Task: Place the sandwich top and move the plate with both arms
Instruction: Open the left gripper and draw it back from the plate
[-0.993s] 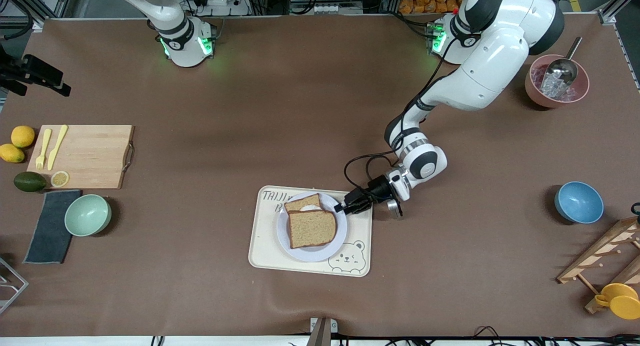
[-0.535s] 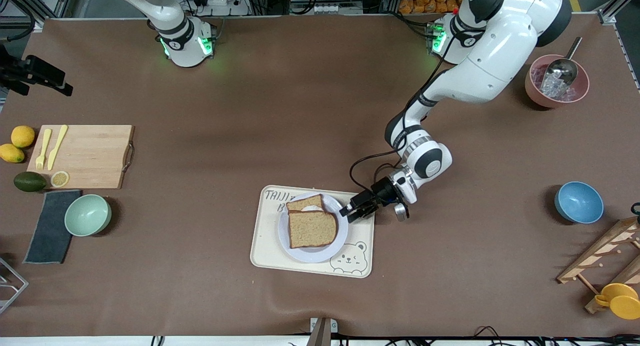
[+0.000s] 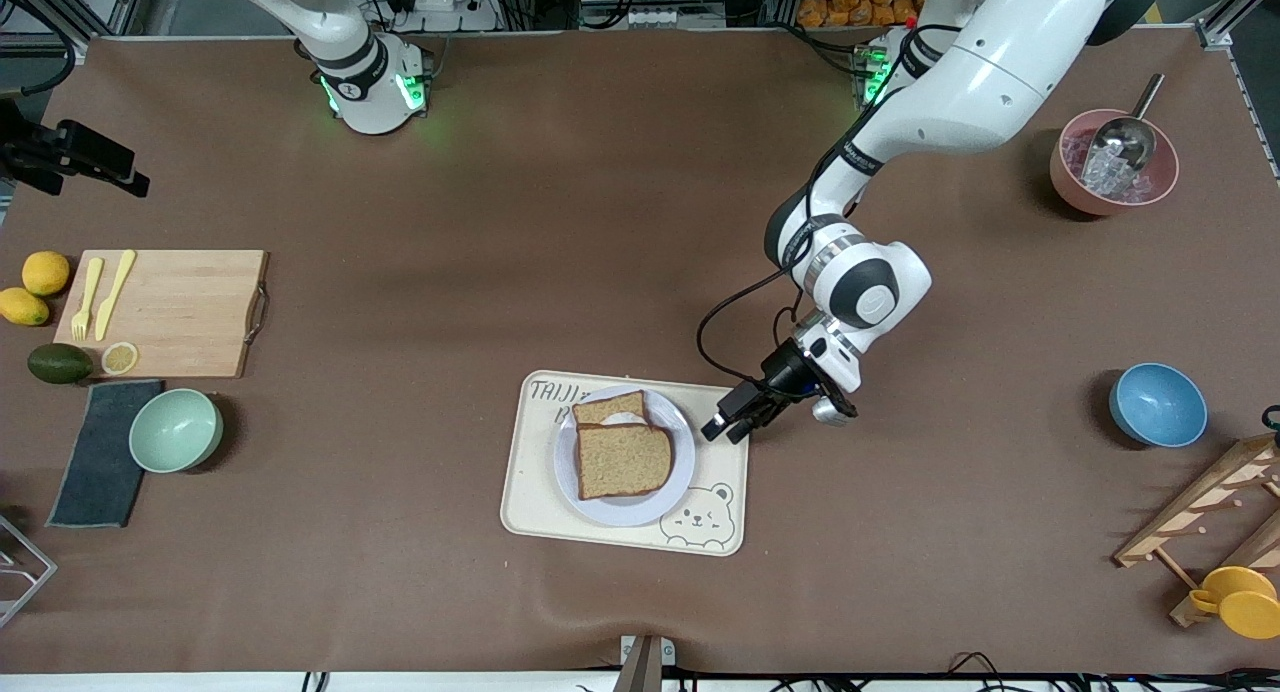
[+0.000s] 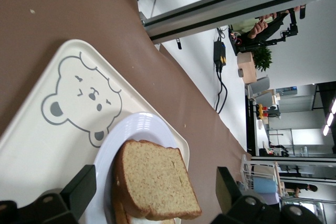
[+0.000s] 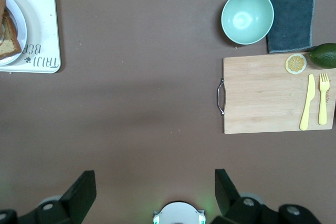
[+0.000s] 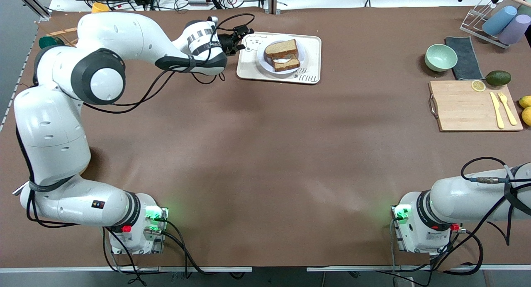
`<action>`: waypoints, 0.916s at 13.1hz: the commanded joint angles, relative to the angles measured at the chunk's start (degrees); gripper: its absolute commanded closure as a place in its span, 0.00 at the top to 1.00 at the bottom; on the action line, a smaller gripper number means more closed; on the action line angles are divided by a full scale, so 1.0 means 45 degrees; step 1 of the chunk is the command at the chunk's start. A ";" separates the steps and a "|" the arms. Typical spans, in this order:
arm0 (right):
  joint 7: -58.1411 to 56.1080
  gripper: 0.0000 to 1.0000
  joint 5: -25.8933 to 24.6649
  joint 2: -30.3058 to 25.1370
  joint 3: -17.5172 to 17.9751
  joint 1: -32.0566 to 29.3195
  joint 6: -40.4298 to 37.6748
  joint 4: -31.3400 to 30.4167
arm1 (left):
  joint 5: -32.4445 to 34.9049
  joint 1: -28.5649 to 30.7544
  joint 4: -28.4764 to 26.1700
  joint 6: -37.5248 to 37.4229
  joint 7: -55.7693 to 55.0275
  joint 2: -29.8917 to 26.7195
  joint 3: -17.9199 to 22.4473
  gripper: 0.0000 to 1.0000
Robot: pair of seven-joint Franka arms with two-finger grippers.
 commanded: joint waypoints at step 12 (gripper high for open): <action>0.0028 1.00 -0.0176 0.0091 0.0143 -0.0566 -0.0023 0.0136 | 1.1293 0.2707 -0.0575 -0.0420 -0.4138 -0.0101 0.0190 1.00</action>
